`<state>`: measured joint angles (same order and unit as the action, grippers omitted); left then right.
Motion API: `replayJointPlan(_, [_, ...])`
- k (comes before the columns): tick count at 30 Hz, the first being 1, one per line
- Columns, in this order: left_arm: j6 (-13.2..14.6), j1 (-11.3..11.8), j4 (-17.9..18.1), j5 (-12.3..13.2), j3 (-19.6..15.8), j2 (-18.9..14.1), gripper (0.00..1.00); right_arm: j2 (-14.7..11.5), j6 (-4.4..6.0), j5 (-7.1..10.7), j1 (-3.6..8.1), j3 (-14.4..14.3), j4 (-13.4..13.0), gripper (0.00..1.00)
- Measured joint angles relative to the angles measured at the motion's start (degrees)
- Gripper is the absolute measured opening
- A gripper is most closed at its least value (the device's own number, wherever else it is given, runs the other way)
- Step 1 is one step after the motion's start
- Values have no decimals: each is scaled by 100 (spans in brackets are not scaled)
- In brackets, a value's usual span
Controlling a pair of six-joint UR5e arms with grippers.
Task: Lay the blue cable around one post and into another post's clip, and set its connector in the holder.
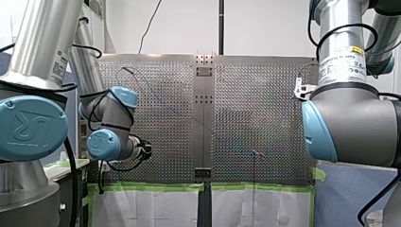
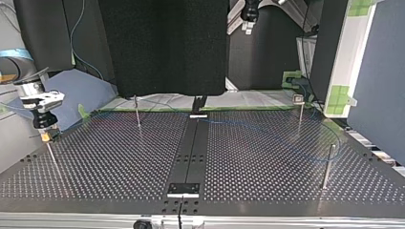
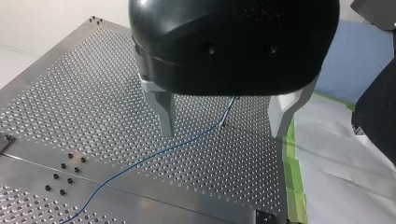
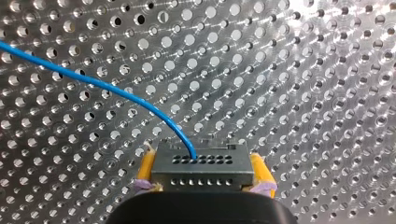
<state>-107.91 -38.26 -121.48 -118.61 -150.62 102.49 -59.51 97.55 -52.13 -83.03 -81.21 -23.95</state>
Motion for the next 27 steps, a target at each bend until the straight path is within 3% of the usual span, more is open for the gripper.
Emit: replayJointPlan(27, [7,0,0,-4,0,2,100,179,-53,2,-32,138,38,0])
